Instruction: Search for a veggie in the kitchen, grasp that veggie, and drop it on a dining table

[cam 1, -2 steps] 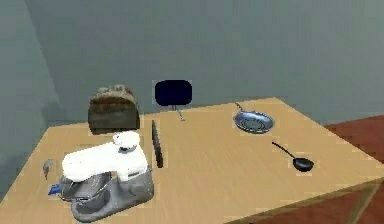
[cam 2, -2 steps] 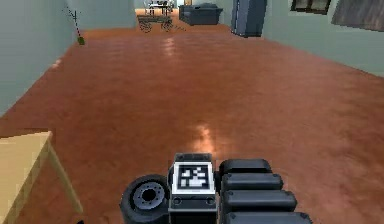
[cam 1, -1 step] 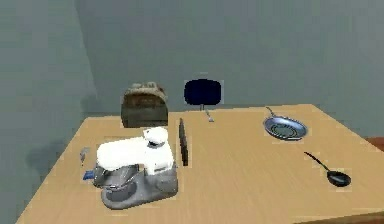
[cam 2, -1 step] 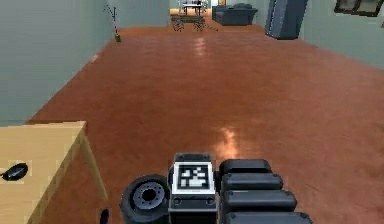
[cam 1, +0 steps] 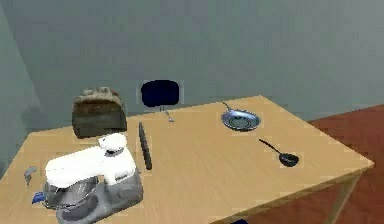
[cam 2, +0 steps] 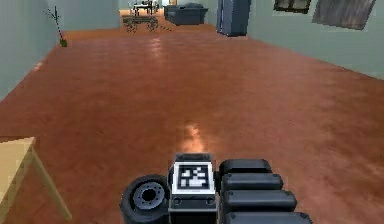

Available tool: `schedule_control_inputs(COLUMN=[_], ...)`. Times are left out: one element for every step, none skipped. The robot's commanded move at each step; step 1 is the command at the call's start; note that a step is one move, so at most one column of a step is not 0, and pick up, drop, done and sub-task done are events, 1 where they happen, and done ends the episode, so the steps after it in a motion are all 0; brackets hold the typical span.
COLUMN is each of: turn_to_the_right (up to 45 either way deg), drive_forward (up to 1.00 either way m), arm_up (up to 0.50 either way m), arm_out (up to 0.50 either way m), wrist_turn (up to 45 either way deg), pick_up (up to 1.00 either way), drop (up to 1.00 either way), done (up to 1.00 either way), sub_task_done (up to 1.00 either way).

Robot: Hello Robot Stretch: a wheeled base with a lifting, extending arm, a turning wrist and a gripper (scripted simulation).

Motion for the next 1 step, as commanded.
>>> schedule_control_inputs(turn_to_the_right=[-6.0], drive_forward=[0.0], arm_up=[0.0], arm_out=[0.0], wrist_turn=[0.0], pick_up=[0.0], drop=[0.0], done=[0.0], sub_task_done=[0.0])
